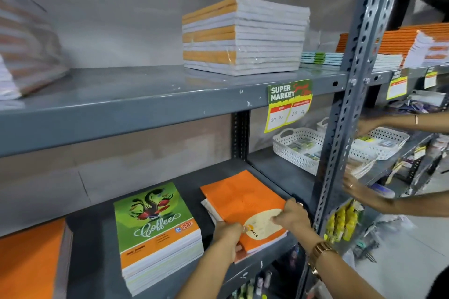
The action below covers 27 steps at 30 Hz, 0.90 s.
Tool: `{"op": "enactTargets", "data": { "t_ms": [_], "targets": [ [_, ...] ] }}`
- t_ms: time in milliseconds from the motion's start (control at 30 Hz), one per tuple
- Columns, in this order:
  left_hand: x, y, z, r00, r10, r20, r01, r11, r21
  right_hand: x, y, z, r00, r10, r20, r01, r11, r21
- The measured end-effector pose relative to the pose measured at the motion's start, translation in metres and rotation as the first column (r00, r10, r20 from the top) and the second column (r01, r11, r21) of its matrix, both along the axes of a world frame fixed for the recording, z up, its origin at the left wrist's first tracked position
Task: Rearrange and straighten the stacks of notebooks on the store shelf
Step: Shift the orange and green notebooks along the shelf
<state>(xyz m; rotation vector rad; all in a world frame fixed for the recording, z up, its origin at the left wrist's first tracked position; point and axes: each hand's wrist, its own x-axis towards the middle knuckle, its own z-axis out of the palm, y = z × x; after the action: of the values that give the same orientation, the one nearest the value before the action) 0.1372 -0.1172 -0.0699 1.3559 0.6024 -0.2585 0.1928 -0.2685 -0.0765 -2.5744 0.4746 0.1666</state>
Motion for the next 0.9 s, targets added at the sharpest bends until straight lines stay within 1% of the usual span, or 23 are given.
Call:
{"op": "enactTargets", "data": {
  "t_ms": [100, 200, 367, 433, 500, 600, 733, 833, 900],
  "targets": [
    [-0.001, -0.006, 0.009, 0.996, -0.058, 0.064, 0.055, 0.998, 0.044, -0.002, 0.008, 0.003, 0.994, -0.044, 0.102, 0.053, 0.995, -0.090],
    [-0.006, -0.007, 0.023, 0.983, -0.114, 0.141, 0.103, 0.991, 0.089, -0.009, 0.015, 0.003, 0.979, -0.059, 0.196, 0.082, 0.990, -0.113],
    [-0.015, 0.011, 0.035, 0.958, -0.158, 0.239, 0.109, 0.972, 0.208, -0.024, 0.026, 0.012, 0.936, -0.080, 0.343, 0.105, 0.993, -0.054],
    [-0.006, 0.020, 0.026, 0.949, -0.160, 0.272, 0.096, 0.968, 0.234, -0.027, 0.033, 0.019, 0.919, -0.083, 0.387, 0.094, 0.995, -0.011],
    [-0.007, 0.032, 0.026, 0.945, -0.140, 0.296, 0.067, 0.968, 0.244, -0.035, 0.045, 0.027, 0.907, -0.071, 0.415, 0.071, 0.997, 0.015],
    [-0.035, 0.054, 0.056, 0.932, -0.117, 0.342, 0.031, 0.968, 0.249, -0.047, 0.065, 0.037, 0.900, -0.048, 0.433, 0.036, 0.999, 0.036],
    [-0.064, 0.091, 0.070, 0.940, -0.061, 0.335, -0.037, 0.960, 0.278, -0.066, 0.102, 0.049, 0.894, -0.021, 0.448, -0.011, 0.998, 0.069],
    [-0.087, 0.122, 0.074, 0.939, -0.013, 0.344, -0.101, 0.944, 0.313, -0.081, 0.134, 0.055, 0.894, -0.014, 0.448, -0.057, 0.988, 0.143],
    [-0.103, 0.145, 0.078, 0.933, 0.025, 0.359, -0.154, 0.930, 0.335, -0.089, 0.157, 0.060, 0.910, -0.010, 0.414, -0.092, 0.970, 0.227]
  ]
}}
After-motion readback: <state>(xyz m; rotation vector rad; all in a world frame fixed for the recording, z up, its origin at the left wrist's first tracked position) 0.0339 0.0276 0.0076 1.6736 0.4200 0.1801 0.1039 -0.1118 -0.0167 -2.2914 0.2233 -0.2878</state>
